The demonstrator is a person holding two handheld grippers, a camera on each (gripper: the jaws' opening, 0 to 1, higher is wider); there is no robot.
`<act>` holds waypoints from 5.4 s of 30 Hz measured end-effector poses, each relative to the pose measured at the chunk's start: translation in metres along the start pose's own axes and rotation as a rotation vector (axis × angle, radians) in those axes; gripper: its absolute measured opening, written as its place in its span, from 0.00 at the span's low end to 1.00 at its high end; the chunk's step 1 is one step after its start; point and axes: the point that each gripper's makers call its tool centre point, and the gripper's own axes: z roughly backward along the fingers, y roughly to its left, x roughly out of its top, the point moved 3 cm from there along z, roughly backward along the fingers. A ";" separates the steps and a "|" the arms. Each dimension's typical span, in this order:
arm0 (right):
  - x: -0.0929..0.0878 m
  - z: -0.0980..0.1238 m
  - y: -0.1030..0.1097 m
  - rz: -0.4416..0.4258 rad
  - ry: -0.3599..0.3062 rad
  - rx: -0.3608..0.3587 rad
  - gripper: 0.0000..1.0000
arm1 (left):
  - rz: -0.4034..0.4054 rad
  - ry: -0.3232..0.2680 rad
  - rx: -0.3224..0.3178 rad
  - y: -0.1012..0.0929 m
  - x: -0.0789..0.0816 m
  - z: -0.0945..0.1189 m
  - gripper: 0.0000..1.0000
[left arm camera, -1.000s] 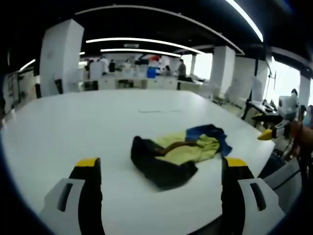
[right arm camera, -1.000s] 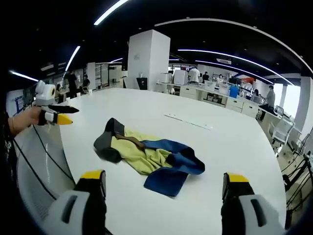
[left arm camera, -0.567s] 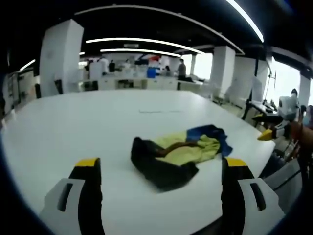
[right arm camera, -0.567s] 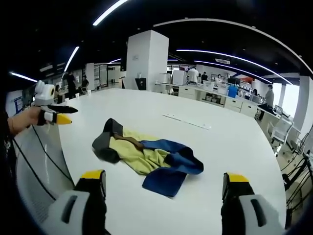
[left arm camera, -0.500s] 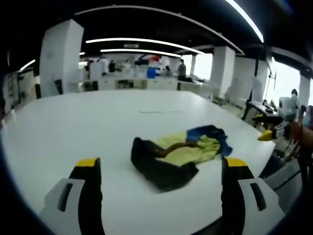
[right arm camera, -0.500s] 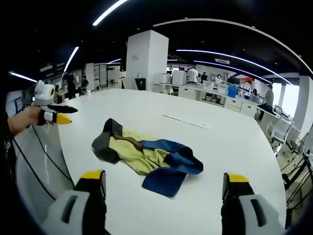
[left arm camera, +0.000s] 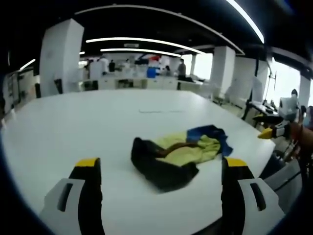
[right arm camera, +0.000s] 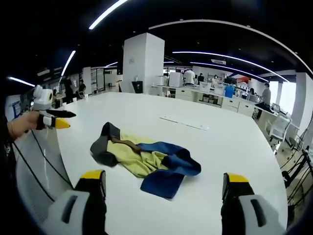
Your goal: Fold the garment on the visible template until the final outline fits inside the template.
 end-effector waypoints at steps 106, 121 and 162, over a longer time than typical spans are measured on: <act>-0.054 -0.148 -0.008 0.094 0.153 0.163 0.57 | 0.021 0.126 -0.026 0.036 -0.056 -0.123 0.60; -0.053 -0.148 -0.010 0.093 0.123 0.142 0.48 | -0.017 0.147 -0.029 0.037 -0.064 -0.134 0.46; -0.009 -0.153 -0.062 0.033 0.012 0.047 0.25 | -0.024 0.148 0.024 0.054 -0.062 -0.135 0.01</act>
